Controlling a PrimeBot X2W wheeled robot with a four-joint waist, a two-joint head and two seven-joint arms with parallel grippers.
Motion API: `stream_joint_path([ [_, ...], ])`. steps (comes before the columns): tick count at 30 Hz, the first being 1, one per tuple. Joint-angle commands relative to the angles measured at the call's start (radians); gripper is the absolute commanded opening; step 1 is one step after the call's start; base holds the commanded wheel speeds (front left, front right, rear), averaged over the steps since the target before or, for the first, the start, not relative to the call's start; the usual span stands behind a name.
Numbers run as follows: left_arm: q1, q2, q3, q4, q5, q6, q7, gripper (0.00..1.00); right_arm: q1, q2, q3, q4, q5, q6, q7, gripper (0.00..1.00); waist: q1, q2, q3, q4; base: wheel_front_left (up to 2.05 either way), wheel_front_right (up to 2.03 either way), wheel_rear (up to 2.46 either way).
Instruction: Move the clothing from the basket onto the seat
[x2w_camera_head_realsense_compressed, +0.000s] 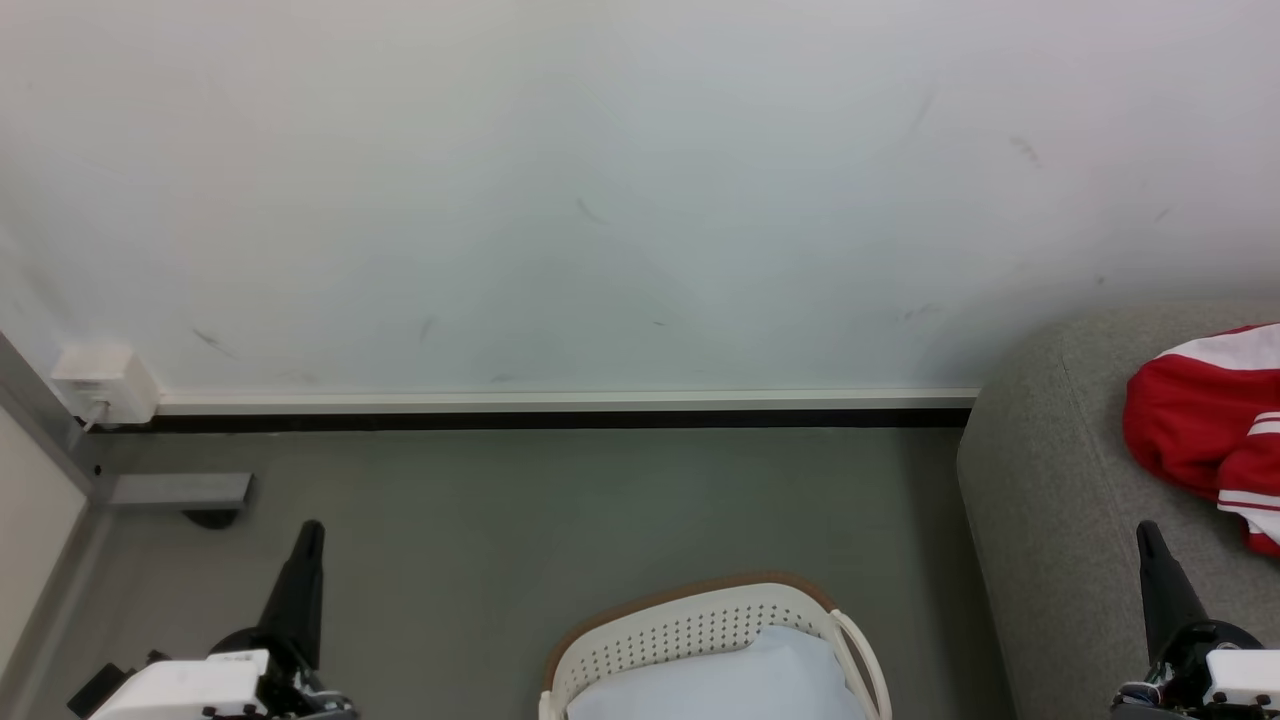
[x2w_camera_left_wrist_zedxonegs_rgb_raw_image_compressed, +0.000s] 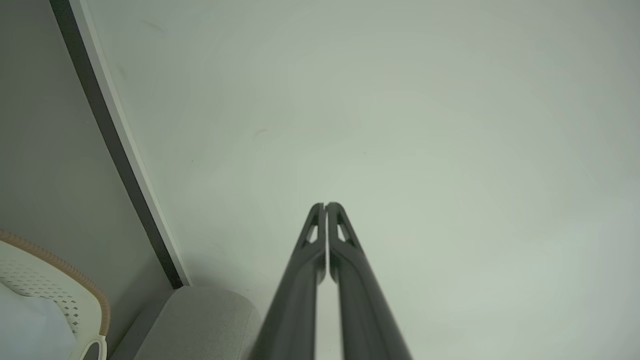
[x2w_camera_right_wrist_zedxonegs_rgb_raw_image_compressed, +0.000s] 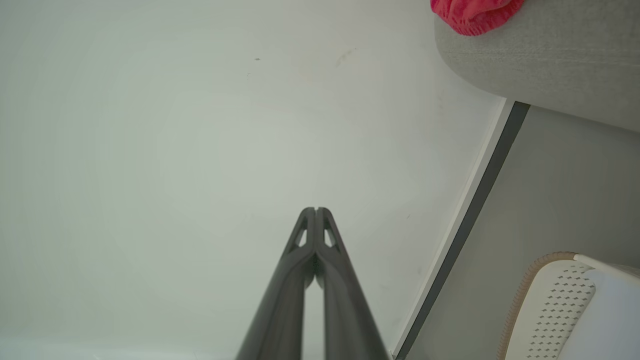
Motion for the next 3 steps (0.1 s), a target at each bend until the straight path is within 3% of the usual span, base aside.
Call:
stream_joint_path([
  [1, -0.007, 0.007, 0.003, -0.003, -0.013, 0.001, 0.004, 0.0, -0.004, -0.007, 0.001, -0.004, 0.007, -0.002, -0.003, 0.0, 0.0, -0.0001, 0.0, 0.0, 0.0, 0.0, 0.0],
  [3, -0.007, 0.007, 0.003, -0.003, -0.013, 0.001, 0.004, 0.0, -0.004, -0.007, 0.002, -0.004, 0.008, -0.002, -0.003, 0.0, 0.0, -0.0001, 0.0, 0.0, 0.0, 0.0, 0.0],
])
